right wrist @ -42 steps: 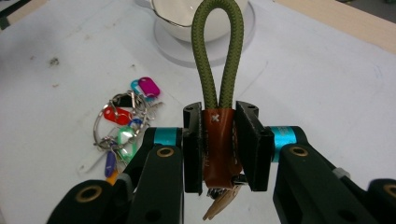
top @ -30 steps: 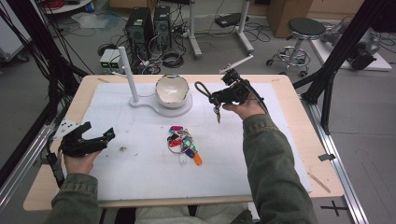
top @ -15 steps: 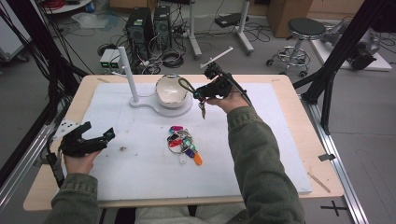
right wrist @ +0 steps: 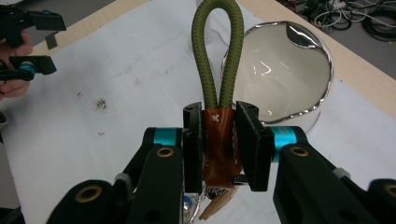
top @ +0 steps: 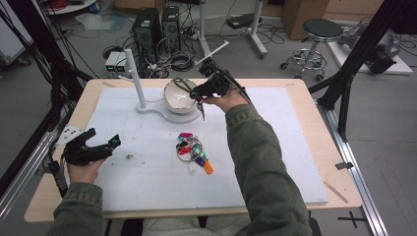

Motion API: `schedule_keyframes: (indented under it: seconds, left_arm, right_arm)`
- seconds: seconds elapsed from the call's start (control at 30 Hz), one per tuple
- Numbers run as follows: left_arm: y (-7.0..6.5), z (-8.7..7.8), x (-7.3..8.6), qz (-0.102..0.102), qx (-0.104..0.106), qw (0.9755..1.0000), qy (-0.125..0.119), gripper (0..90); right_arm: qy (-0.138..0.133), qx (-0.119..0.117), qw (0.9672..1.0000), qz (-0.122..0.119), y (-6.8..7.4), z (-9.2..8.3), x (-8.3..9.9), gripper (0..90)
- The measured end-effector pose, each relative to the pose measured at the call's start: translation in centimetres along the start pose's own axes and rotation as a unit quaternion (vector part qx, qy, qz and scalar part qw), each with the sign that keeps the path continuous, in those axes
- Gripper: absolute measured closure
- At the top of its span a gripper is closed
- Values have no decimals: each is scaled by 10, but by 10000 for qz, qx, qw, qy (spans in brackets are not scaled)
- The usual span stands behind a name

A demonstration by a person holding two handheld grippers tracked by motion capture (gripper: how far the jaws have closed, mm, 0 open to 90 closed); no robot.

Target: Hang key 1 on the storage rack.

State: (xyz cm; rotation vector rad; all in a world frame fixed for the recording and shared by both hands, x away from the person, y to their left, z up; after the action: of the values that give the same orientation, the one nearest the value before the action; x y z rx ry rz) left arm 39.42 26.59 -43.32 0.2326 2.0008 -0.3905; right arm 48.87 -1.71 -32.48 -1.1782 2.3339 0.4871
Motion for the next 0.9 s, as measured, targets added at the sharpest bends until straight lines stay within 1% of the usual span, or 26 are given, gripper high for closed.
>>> schedule_keyframes:
  seconds: [0.03,0.1,0.13,0.23,0.3,0.37,0.4,0.43,0.47,0.5,0.57,0.63,0.73,0.77,0.87,0.9]
  left_arm:
    - [0,0,0,-1,1,10000,-2,17]
    - [0,0,0,-2,3,10000,-2,17]
    - [0,0,0,-6,9,10000,2,17]
    - [-1,0,1,4,22,10000,18,17]
    - [-2,1,1,34,46,10000,33,17]
    - [-3,1,1,43,59,10000,47,17]
    - [-3,2,1,38,57,10000,44,17]
    - [-3,2,1,27,61,10000,42,17]
    - [-3,2,2,51,58,10000,56,17]
    - [-3,2,2,73,43,9999,69,17]
    - [-2,2,3,105,25,9999,97,17]
    - [-2,2,3,85,44,9999,87,17]
    - [-2,2,3,65,46,9999,82,17]
    - [-2,2,2,66,49,9999,75,17]
    - [-1,2,2,36,52,10000,73,17]
    - [-1,2,2,22,56,10000,64,17]
  right_arm:
    - [37,-23,10000,-9,1,1,-2,730]
    - [11,-54,10000,-16,3,3,-9,730]
    - [11,-54,10000,-16,3,3,-9,730]
    - [7,-54,10000,-75,6,5,-19,730]
    - [-23,-120,9999,-114,9,6,-25,730]
    - [18,-104,9998,-148,10,10,-33,730]
    - [-13,-135,9997,-183,12,12,-36,729]
    - [23,-143,9997,-183,13,13,-37,730]
    - [23,-143,9997,-183,13,13,-37,730]
    - [31,-143,9996,-254,15,16,-42,729]
    - [60,-151,9995,-265,16,17,-44,729]
    - [46,-181,9993,-312,20,21,-51,730]
    - [69,-166,9992,-345,23,23,-56,729]
    - [57,-180,9992,-364,25,25,-61,729]
    - [93,-172,9989,-422,29,27,-69,729]
    - [93,-172,9989,-422,29,27,-69,729]
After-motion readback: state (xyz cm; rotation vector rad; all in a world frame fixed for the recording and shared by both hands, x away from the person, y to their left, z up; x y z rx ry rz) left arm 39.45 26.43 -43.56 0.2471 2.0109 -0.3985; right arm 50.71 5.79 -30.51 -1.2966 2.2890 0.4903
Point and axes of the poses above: each handheld gripper's, and its own axes: z roughly forward along the jaws, x roughly out of its underside, y roughly to its left, the point moved 10 cm from there along z, roughly forward along the jaws, and after that the axes turned 8 degrees about y, right-handed, at the moved point
